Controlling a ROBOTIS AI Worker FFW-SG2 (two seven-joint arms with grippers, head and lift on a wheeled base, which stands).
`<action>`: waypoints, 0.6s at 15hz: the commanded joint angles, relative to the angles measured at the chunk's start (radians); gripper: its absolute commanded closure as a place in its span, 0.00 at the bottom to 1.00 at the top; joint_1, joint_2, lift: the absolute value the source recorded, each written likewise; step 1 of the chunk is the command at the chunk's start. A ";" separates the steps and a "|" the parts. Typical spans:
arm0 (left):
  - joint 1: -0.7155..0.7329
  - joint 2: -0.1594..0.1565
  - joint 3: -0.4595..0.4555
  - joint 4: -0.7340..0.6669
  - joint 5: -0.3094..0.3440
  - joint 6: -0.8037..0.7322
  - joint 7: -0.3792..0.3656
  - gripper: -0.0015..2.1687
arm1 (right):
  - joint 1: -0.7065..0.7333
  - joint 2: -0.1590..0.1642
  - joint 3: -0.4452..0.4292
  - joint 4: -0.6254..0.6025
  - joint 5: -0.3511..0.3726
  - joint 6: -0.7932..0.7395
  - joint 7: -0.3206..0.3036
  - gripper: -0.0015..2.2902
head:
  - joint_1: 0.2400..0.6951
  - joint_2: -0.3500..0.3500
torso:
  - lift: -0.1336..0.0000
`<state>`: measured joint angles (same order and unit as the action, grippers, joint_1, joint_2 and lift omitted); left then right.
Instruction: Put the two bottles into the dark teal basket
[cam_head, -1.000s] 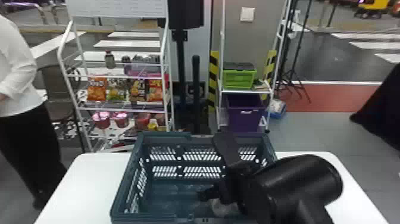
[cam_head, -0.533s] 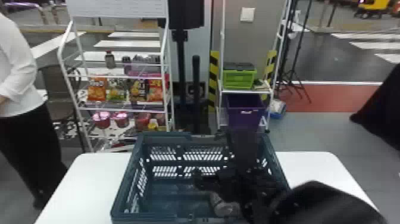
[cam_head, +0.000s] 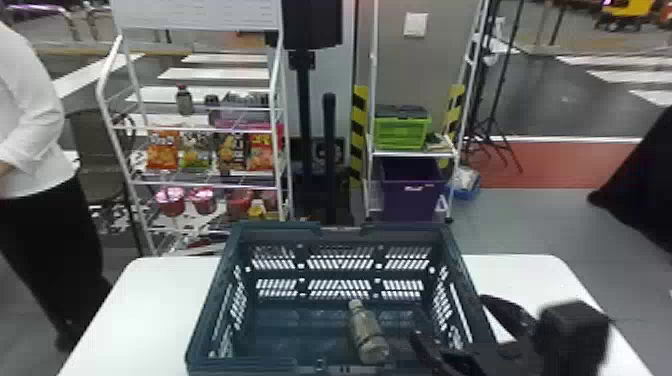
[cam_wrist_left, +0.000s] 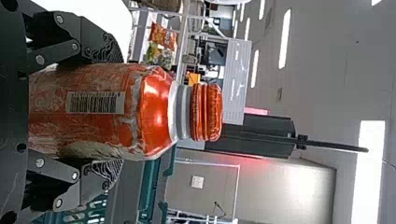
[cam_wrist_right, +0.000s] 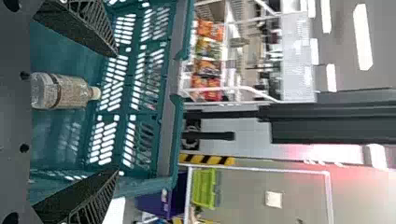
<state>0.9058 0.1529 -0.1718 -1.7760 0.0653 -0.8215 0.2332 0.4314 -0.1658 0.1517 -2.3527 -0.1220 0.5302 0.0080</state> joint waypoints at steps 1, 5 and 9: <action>0.015 0.005 0.000 -0.025 -0.004 0.011 0.002 0.99 | 0.161 -0.003 -0.061 -0.010 -0.018 -0.255 0.021 0.00 | 0.57 0.50 | 1.00; 0.047 0.005 0.014 -0.063 -0.007 0.011 0.003 0.99 | 0.392 0.003 -0.092 0.036 -0.025 -0.660 0.027 0.00 | 0.57 0.50 | 1.00; 0.079 0.005 0.028 -0.129 -0.018 0.014 0.003 0.99 | 0.489 0.019 -0.096 0.148 -0.030 -0.853 0.041 0.01 | 0.57 0.50 | 1.00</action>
<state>0.9712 0.1580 -0.1522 -1.8740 0.0536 -0.8092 0.2362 0.8939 -0.1543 0.0569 -2.2454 -0.1492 -0.2604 0.0433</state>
